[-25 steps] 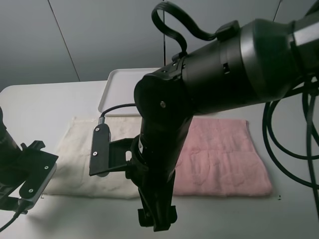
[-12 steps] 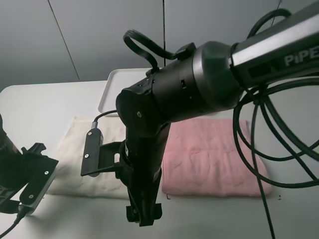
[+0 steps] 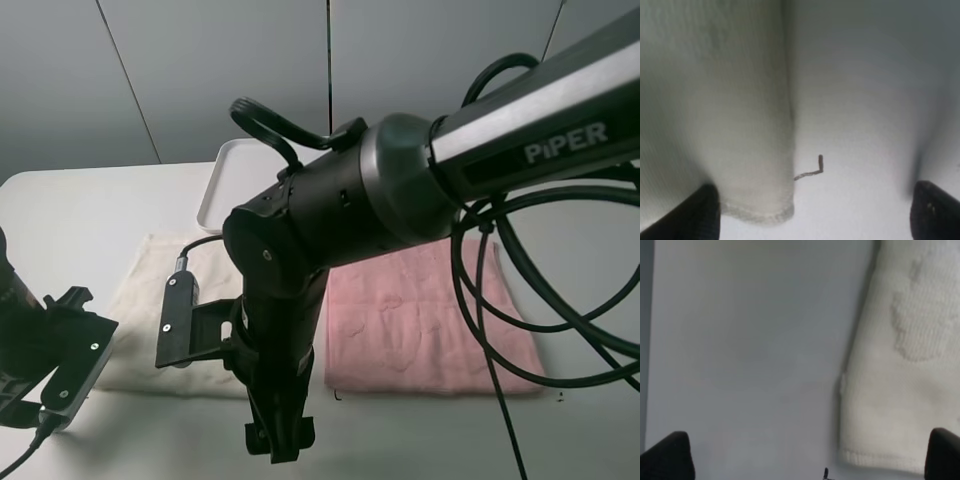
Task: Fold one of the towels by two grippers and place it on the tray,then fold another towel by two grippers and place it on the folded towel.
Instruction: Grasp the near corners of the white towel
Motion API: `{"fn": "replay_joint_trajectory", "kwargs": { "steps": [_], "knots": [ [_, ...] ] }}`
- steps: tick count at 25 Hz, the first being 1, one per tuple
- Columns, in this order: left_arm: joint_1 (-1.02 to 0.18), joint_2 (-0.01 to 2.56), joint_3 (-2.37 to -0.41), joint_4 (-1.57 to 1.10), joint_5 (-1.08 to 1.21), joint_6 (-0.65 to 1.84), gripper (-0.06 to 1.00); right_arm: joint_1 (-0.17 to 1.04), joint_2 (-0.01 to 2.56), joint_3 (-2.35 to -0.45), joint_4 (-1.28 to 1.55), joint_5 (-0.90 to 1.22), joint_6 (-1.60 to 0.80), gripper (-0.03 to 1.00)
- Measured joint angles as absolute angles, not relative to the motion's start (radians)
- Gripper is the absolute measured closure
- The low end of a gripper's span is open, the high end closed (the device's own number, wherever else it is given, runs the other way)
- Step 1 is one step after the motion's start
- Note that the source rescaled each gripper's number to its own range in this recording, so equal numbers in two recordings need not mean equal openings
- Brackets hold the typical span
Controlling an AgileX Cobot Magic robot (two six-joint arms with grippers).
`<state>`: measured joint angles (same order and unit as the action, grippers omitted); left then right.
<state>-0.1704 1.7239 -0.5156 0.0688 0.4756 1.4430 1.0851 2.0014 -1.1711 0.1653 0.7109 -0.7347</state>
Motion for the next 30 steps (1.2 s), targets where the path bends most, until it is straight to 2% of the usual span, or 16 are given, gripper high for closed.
{"fn": "replay_joint_trajectory", "kwargs": {
  "steps": [22,25,30],
  "knots": [
    [-0.17,1.724,-0.516,0.069,0.476,1.443,-0.04,1.085,2.099,-1.171,0.141,0.674,-0.731,-0.03],
    [-0.17,1.724,-0.516,0.069,0.476,1.443,-0.04,1.085,2.107,-1.173,0.138,0.661,-0.722,0.07],
    [-0.17,1.724,-0.516,0.071,0.476,1.443,-0.04,1.085,2.114,-1.181,0.112,0.638,-0.697,0.38]
  ]
}}
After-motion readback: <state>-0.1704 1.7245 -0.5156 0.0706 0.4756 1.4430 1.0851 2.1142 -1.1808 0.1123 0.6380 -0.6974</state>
